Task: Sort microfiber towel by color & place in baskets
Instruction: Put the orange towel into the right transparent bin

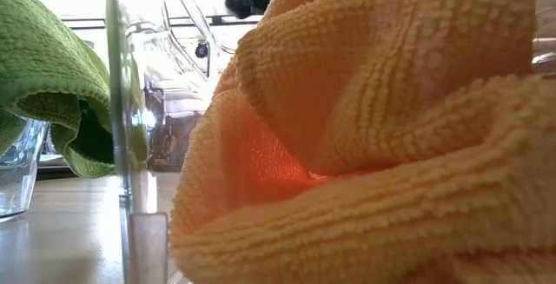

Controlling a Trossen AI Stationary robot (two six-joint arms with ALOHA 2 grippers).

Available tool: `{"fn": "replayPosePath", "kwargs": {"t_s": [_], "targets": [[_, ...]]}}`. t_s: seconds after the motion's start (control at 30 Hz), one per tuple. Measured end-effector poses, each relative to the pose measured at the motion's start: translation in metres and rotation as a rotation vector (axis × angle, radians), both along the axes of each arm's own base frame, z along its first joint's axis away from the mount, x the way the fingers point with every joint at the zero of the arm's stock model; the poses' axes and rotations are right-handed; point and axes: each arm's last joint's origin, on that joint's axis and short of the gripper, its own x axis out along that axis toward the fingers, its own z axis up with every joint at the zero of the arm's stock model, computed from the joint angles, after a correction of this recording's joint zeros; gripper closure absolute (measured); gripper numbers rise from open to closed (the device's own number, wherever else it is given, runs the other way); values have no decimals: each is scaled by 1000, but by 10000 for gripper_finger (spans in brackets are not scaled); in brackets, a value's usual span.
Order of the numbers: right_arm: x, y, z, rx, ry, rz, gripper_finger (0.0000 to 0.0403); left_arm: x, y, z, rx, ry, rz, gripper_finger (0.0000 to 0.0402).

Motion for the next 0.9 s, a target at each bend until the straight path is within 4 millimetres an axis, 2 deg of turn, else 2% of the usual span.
{"fn": "replayPosePath", "kwargs": {"t_s": [0.13, 0.3, 0.6, 0.9], "targets": [[-14, -23, -21, 15, 58, -87, 335, -1, 0, 3, -8, -22, 5, 283], [-33, -38, -47, 38, 93, -165, 335, -2, 0, 7, -14, -43, 10, 283], [-65, -50, -101, 149, 48, -306, 335, -2, 0, 15, -15, -108, 12, 283], [-79, -54, -146, 258, 1, -251, 335, 0, 0, 19, -33, -157, 20, 283]]}}
